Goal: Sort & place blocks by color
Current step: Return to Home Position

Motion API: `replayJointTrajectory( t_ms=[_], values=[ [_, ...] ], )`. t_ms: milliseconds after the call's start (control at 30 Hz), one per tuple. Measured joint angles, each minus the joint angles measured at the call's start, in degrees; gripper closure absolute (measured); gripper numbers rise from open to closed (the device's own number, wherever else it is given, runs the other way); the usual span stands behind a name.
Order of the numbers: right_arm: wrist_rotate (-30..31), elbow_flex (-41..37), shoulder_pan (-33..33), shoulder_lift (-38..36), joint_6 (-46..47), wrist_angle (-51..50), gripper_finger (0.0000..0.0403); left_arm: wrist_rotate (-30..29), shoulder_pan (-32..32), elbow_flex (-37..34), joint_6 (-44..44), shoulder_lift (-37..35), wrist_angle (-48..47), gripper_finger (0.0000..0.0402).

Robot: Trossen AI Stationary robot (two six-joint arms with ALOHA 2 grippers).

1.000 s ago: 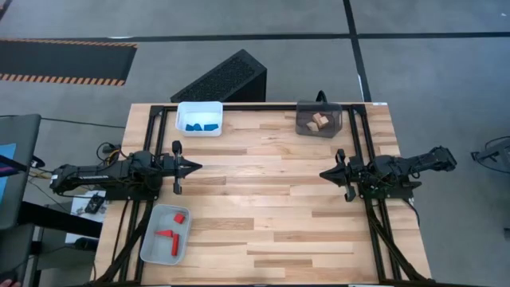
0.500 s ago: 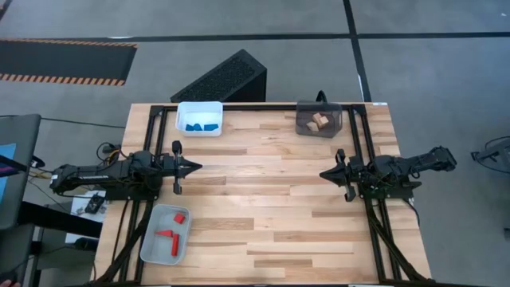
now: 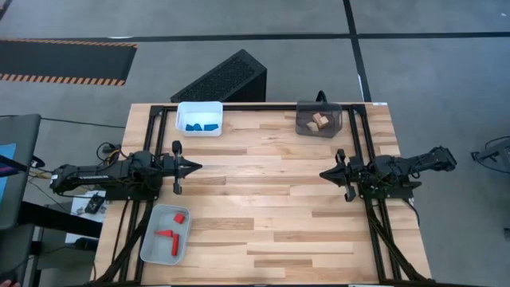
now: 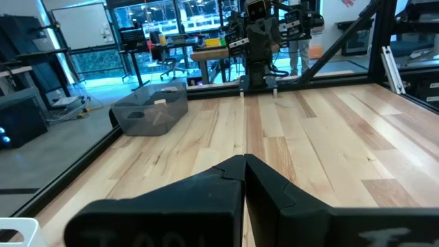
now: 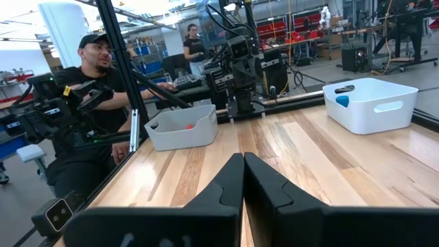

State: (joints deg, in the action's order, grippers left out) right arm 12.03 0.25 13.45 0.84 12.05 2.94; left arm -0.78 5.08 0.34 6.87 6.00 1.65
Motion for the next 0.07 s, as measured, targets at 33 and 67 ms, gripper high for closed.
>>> replayJointTrajectory(
  t_ms=[33, 67],
  values=[
    [0.02, 0.02, 0.00, -0.02, 0.00, 0.02, 0.0369, 0.01, 0.00, 0.01, 0.00, 0.00, 0.00, 0.0401],
    [0.02, 0.01, 0.00, -0.01, 0.00, 0.02, 0.0369, 0.00, 0.00, 0.01, 0.00, 0.00, 0.00, 0.0401]
  ],
)
